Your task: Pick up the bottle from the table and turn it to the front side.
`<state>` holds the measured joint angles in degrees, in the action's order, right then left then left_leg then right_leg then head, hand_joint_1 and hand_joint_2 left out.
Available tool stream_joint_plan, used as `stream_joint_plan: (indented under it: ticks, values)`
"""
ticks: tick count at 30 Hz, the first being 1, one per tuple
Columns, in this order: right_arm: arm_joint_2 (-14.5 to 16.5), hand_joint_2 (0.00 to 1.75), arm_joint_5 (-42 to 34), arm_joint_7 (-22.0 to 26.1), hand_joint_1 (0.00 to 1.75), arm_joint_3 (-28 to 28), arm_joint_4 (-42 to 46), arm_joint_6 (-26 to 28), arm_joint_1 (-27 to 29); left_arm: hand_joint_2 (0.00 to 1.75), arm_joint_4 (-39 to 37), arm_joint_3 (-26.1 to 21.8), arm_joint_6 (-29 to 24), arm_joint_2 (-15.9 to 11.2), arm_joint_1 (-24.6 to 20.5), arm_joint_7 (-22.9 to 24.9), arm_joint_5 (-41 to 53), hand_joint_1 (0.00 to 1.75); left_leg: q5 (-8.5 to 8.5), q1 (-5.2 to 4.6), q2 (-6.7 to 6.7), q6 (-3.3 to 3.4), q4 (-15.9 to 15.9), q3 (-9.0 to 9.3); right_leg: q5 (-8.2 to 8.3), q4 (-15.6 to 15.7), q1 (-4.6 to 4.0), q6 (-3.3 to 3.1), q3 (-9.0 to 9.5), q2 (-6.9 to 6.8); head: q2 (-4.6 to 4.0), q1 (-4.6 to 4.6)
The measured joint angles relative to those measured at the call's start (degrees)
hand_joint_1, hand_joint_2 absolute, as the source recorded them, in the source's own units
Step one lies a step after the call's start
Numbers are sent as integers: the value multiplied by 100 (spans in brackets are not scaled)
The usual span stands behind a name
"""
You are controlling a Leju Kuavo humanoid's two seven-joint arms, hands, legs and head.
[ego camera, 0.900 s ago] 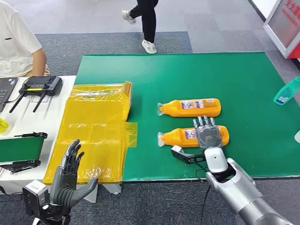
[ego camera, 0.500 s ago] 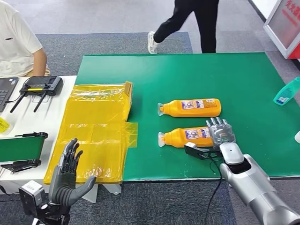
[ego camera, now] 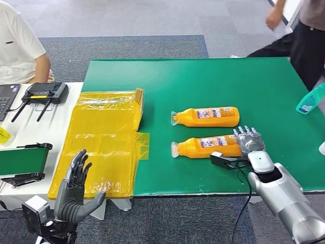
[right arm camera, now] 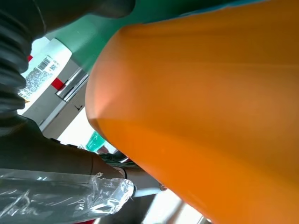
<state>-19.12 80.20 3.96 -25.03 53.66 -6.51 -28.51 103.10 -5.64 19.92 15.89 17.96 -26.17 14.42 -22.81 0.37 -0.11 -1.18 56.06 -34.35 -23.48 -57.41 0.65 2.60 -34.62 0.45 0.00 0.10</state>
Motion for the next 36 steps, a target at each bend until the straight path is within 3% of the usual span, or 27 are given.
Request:
stream_joint_plan:
  ticks: [32, 34, 36]
  values:
    - [98, 175, -707, 90, 0, -510, 41, -85, -171, 175, -109, 94, -16, -42, -35, 134, -70, 0, 2, 0, 0, -3, 1, 2, 5, 0, -1, -1, 2, 2, 0, 0]
    - [101, 175, -724, 89, 9, -545, 41, -85, -178, 175, -116, 96, -11, -42, -37, 138, -70, 0, 2, 0, 0, -2, 1, 2, 6, 0, -1, 0, 2, 2, 0, 0]
    - [105, 175, -743, 88, 41, -569, 41, -87, -184, 175, -124, 99, -10, -42, -41, 140, -70, 0, 3, 0, 0, -2, 1, 3, 6, 0, -1, -1, 2, 2, 0, 0]
